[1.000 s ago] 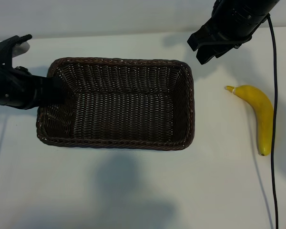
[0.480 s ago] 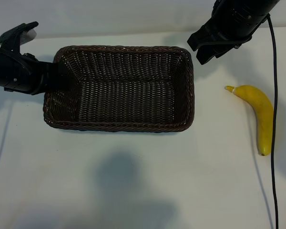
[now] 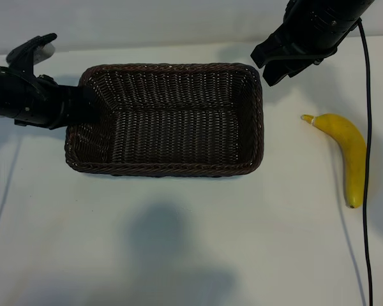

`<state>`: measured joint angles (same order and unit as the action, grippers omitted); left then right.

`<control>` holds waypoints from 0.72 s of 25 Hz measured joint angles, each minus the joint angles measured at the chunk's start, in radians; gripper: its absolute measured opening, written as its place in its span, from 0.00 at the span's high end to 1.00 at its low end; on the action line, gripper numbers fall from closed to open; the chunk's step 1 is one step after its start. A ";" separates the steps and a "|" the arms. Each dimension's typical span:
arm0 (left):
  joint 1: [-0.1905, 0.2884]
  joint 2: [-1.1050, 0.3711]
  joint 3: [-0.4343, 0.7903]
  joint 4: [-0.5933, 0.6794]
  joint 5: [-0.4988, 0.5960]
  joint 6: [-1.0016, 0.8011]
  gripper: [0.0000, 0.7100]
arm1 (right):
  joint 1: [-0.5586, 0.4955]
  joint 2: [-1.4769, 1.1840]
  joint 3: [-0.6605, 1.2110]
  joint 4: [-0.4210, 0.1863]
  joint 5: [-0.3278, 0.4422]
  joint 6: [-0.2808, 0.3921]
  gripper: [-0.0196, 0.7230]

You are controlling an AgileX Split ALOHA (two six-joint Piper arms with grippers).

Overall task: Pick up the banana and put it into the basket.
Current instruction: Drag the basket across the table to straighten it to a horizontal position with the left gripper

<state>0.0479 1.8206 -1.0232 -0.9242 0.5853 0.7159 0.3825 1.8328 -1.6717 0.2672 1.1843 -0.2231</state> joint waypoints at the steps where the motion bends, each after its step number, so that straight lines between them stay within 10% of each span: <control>1: 0.000 0.007 0.000 -0.002 0.000 -0.002 0.78 | 0.000 0.000 0.000 0.000 0.000 0.000 0.45; 18: 0.000 0.039 0.000 -0.010 -0.015 -0.002 0.78 | 0.000 0.000 0.000 0.000 0.000 0.000 0.45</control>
<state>0.0479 1.8595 -1.0232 -0.9339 0.5705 0.7137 0.3825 1.8328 -1.6717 0.2672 1.1843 -0.2231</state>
